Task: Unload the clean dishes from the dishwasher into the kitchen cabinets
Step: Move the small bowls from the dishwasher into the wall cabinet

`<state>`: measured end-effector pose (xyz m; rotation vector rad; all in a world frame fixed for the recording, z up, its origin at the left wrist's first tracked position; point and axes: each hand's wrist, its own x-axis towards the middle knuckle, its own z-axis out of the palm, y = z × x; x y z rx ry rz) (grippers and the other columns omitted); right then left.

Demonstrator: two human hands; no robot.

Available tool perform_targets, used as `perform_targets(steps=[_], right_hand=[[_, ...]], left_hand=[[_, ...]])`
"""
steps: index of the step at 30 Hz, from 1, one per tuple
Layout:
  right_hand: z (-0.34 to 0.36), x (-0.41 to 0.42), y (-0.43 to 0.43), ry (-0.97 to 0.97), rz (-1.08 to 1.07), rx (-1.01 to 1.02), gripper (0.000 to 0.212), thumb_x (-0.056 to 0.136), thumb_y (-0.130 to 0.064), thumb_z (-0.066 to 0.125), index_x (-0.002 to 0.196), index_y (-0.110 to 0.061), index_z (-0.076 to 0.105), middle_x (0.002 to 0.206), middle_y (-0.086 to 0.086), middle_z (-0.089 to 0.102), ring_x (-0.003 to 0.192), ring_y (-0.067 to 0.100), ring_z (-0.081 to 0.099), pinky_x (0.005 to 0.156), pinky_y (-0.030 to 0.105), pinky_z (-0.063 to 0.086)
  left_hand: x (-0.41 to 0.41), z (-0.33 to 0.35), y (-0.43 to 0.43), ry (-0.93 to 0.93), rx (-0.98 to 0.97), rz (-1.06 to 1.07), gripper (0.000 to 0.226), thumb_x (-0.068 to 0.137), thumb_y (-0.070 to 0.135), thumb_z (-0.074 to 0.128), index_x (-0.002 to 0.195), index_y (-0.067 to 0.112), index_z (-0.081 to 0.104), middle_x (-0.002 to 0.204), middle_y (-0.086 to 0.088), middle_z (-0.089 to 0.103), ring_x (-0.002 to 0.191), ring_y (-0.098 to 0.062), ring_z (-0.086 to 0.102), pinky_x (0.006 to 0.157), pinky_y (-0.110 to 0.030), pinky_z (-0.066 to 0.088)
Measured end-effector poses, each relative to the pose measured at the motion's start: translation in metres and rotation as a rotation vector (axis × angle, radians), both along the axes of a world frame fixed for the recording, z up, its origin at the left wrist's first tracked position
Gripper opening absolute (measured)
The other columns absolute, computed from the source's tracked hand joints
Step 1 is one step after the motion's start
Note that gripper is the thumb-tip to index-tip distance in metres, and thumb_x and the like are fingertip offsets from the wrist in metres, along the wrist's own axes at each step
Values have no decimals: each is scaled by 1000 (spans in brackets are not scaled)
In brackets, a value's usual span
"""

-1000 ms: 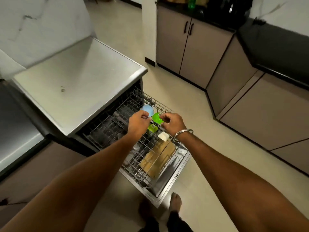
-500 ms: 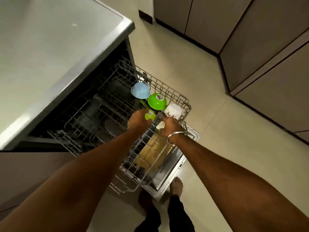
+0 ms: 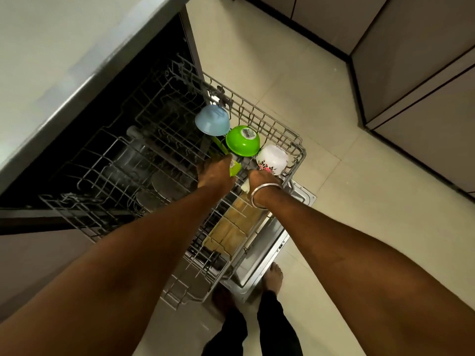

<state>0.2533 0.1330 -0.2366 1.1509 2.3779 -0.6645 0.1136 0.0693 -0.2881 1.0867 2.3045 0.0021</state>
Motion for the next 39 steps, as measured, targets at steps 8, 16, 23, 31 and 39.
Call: perform_targets(steps=[8,16,23,31,39], right_hand=[[-5,-2,2,14,-49,41,33,85,-14,74,117,-12,65,117,14,69,109,34,67,86,40,54],[26,2,-3,126,-81,-3,56,68,-18,85,117,-12,58,110,17,69,103,37,67,82,41,57],[98,10,-16,191,-89,-23,69,62,-23,87,121,-13,54,114,16,63,106,35,63,88,36,52],[216,20,-59,266,-16,61,67,67,-20,78,129,-14,51,122,14,59,112,35,61,93,38,52],[325,24,-111,387,157,171,64,67,-25,76,126,-20,53,119,9,60,109,31,61,91,35,52]], left_hand=[[12,41,3,1,57,-1,45,81,36,74,120,35,54,109,-6,73,105,-32,68,91,-52,56],[17,93,-12,36,110,-4,57,84,39,72,137,31,53,116,-6,71,109,-31,66,87,-43,55],[25,166,-38,113,179,-28,62,86,43,69,141,23,50,122,-8,68,118,-31,60,99,-45,44],[39,281,-94,208,288,41,65,86,51,68,143,24,50,120,-7,70,114,-30,62,96,-44,47],[54,387,-173,289,411,207,71,83,58,65,145,25,51,126,-6,69,115,-30,61,95,-45,50]])
